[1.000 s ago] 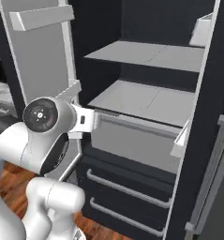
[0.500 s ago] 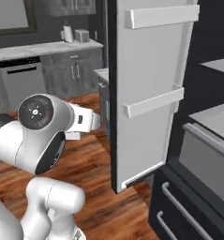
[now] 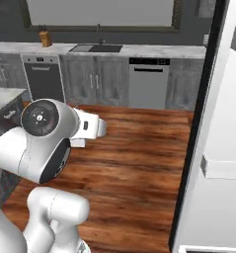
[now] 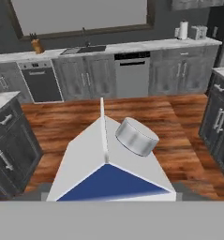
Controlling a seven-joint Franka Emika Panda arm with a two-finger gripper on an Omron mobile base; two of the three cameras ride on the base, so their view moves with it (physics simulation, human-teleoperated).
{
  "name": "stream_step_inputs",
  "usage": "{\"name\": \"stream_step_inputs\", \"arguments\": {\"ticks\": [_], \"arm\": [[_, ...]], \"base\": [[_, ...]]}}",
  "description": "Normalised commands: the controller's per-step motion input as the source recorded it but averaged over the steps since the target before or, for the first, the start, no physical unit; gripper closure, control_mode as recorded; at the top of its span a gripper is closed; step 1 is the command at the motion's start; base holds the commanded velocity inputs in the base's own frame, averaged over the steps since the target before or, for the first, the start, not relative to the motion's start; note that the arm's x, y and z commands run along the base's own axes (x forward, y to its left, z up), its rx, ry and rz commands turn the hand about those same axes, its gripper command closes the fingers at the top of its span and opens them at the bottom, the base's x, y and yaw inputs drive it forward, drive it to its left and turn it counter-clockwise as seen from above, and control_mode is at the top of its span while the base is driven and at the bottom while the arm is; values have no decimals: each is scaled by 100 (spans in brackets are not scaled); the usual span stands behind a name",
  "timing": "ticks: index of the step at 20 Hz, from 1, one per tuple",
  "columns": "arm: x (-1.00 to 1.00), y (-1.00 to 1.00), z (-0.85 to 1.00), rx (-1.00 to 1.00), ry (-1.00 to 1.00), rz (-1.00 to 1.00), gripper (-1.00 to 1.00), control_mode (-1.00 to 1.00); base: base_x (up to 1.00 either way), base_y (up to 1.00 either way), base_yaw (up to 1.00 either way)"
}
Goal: Take a sugar cube from the saucer and place it inside the coffee. Then, grab milk from the fridge and place it next to the coffee on the counter to sweeten the coffee.
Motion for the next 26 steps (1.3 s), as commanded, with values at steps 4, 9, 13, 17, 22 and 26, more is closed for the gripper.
{"name": "stream_step_inputs", "arguments": {"ticks": [4,9,13,17,22,26], "arm": [[0,0,0,0,0,0,100,100],[0,0,0,0,0,0,100,100],[0,0,0,0,0,0,100,100],[0,0,0,0,0,0,100,100],[0,0,0,0,0,0,100,100],[0,0,0,0,0,0,100,100]], "base": [[84,48,66],[100,17,39],[100,-2,19],[100,0,17],[100,0,16],[100,0,16]]}}
